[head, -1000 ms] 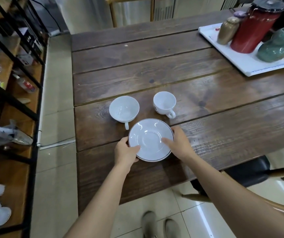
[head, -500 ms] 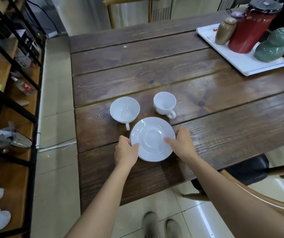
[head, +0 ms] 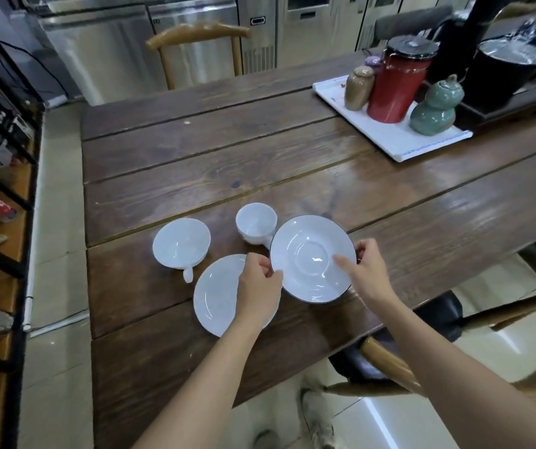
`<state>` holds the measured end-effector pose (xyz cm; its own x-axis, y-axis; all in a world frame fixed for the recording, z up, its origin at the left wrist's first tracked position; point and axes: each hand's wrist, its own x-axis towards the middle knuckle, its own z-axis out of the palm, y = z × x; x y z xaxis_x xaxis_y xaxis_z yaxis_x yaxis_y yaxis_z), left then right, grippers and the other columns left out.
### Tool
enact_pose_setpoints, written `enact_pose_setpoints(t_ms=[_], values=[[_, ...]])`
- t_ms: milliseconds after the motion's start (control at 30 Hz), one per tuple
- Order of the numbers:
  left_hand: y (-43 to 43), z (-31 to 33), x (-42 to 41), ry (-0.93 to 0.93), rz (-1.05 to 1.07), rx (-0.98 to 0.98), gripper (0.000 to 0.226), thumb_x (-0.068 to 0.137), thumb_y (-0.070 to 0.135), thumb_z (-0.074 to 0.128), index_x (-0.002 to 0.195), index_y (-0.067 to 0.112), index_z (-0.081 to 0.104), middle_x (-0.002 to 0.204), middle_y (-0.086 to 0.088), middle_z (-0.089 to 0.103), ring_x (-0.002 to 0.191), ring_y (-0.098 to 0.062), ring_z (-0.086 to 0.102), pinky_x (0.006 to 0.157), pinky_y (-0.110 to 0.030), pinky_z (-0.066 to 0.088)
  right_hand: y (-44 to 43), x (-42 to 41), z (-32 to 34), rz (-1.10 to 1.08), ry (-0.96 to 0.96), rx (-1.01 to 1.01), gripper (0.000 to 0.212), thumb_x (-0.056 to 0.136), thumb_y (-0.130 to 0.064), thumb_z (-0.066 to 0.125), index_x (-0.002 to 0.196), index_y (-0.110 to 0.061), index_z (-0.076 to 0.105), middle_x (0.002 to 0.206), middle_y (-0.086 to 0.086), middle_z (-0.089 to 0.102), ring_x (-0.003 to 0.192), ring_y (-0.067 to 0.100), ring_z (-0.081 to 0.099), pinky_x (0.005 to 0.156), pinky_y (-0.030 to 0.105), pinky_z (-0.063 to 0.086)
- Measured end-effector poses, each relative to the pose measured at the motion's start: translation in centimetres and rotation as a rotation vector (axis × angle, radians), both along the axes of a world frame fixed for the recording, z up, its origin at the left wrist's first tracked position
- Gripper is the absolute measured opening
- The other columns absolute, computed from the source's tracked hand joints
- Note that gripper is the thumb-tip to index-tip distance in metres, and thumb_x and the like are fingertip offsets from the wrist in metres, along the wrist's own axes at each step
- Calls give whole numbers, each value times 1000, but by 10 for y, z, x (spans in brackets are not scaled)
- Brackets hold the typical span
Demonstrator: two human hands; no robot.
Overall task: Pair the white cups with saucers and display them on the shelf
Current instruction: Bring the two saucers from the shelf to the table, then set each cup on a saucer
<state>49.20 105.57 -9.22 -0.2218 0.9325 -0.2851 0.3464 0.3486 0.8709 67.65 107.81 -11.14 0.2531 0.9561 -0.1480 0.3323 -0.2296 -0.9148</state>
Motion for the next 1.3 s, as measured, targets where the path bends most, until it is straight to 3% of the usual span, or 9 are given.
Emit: enact_pose_setpoints(t_ms=[233, 367, 633, 800, 900, 1000, 1067, 1200, 1300], values=[[26, -16, 43, -44, 35, -65, 17, 88, 13, 57, 104, 19, 50, 95, 1, 59, 90, -17, 60, 84, -35, 54, 36, 44, -13, 64, -178, -122, 28, 80, -26, 65, 91, -15, 42, 79, -10, 50, 73, 15, 51, 62, 33, 39], [34, -25, 54, -26, 77, -119, 22, 88, 8, 54, 110, 13, 54, 90, 0, 60, 86, -20, 61, 74, -29, 49, 53, 55, -26, 157, -266, -164, 29, 81, -31, 63, 95, -17, 42, 82, -11, 52, 78, 16, 53, 58, 30, 35], [37, -42, 65, 67, 153, -160, 26, 91, 11, 52, 116, 15, 56, 101, -1, 60, 88, -18, 61, 63, -19, 44, 67, 61, -41, 254, -379, -199, 30, 81, -37, 61, 96, -20, 41, 88, -3, 59, 83, 23, 55, 65, 32, 35], [34, -33, 62, 131, 126, -160, 29, 90, 16, 56, 119, 15, 56, 103, 3, 58, 91, -13, 57, 79, -25, 47, 71, 63, -40, 308, -476, -233, 32, 81, -42, 58, 94, -17, 42, 89, 0, 60, 85, 29, 55, 68, 35, 39], [30, -17, 51, 199, 168, -81, 22, 91, 23, 56, 112, 18, 60, 99, 6, 59, 88, -12, 59, 83, -28, 53, 78, 64, -31, 238, -550, -120, 31, 80, -40, 58, 88, -12, 49, 89, 5, 62, 81, 30, 54, 71, 37, 39], [28, -1, 32, 250, 247, 102, 5, 90, 26, 57, 94, 27, 59, 86, 12, 58, 75, -7, 57, 64, -13, 43, 89, 58, -18, 205, -518, 15, 23, 83, -30, 57, 91, -9, 53, 83, 3, 58, 80, 30, 55, 67, 36, 40], [30, 3, 16, 264, 286, 170, 10, 89, 20, 59, 97, 27, 58, 89, 9, 60, 78, -8, 57, 61, -10, 37, 97, 46, -10, 268, -518, 88, 14, 86, -24, 56, 89, -11, 53, 81, -1, 55, 79, 28, 55, 63, 34, 37], [46, 2, -13, 276, 278, 150, 45, 84, 15, 65, 126, 19, 49, 125, -3, 57, 104, -14, 54, 82, -23, 47, 108, 12, 2, 445, -497, 149, 16, 87, -20, 55, 99, -8, 53, 92, 4, 60, 84, 26, 56, 67, 35, 41], [58, 0, -28, 227, 138, 59, 81, 81, 21, 70, 146, 24, 22, 152, -1, 31, 137, -21, 32, 109, -42, 33, 115, -17, 6, 591, -519, 124, 38, 87, -19, 57, 123, -11, 48, 114, 8, 59, 97, 24, 56, 78, 34, 43]])
